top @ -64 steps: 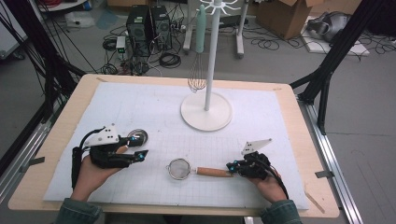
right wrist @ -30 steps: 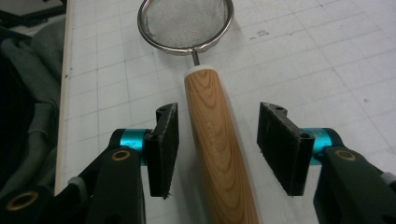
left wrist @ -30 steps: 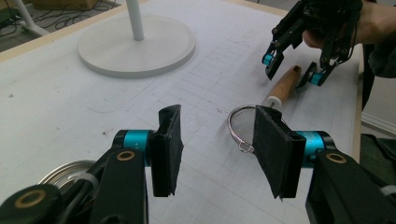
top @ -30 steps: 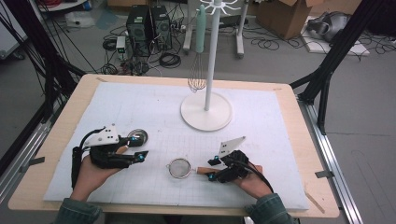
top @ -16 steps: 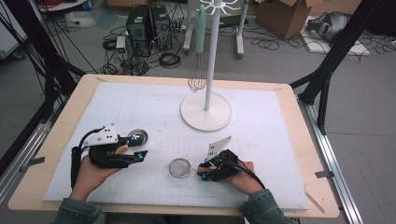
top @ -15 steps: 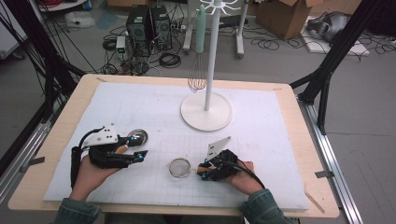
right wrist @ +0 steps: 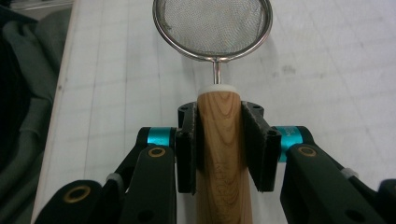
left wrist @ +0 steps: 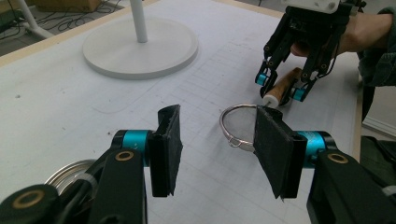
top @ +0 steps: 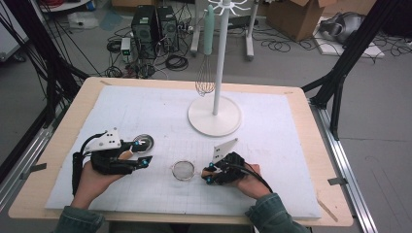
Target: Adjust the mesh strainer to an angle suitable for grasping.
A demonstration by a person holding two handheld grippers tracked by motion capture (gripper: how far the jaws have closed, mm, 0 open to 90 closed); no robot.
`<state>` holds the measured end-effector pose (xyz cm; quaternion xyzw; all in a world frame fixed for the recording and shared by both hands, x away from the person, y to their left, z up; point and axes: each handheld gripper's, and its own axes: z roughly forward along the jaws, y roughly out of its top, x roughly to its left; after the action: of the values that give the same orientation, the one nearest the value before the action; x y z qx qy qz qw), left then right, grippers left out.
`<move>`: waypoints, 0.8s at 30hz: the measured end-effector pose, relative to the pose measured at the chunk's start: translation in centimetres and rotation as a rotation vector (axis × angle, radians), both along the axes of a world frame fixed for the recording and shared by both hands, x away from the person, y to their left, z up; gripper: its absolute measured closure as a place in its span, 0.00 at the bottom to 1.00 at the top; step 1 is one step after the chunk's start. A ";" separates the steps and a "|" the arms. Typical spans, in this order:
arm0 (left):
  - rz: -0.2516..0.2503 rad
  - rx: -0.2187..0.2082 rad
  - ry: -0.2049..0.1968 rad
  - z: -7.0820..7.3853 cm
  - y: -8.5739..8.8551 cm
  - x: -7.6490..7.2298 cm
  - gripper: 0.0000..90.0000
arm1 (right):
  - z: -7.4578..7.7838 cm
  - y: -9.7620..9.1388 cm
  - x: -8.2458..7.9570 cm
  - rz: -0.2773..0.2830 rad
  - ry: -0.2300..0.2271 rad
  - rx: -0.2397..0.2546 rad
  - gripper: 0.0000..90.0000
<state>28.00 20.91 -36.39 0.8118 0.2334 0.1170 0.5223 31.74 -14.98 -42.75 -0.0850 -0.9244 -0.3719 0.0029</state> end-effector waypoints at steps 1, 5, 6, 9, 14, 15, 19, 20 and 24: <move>-0.003 0.001 -0.001 0.0 0.0 0.0 0.57 | 0.2 0.4 0.1 0.009 0.003 0.001 0.76; -0.003 0.002 -0.004 0.1 0.1 0.0 0.57 | 0.5 2.4 0.7 0.048 -0.006 -0.010 0.76; -0.003 0.002 -0.006 0.1 0.2 0.0 0.57 | 0.5 2.9 0.8 0.057 -0.001 -0.012 0.76; -0.001 -0.002 -0.004 0.1 0.2 0.0 0.57 | 0.2 4.2 1.1 0.071 0.006 -0.011 0.76; -0.008 0.002 -0.004 0.0 0.1 0.0 0.57 | -0.2 6.1 1.6 0.098 0.009 -0.009 0.76; -0.007 0.002 -0.003 0.0 0.1 0.0 0.57 | -0.2 6.5 1.6 0.109 0.010 -0.012 0.76; -0.010 0.002 -0.003 0.1 0.1 0.0 0.57 | -0.4 7.6 1.7 0.127 0.005 -0.030 0.76; -0.010 0.002 -0.003 0.0 0.1 0.0 0.57 | -0.5 7.8 1.7 0.131 0.010 -0.032 0.76; -0.013 0.003 -0.002 0.0 0.2 0.1 0.57 | -0.7 8.1 1.7 0.135 0.006 -0.039 0.75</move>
<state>28.10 21.07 -36.37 0.8140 0.2273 0.1149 0.5221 33.41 -6.91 -43.47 -0.0238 -0.9351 -0.3525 0.0290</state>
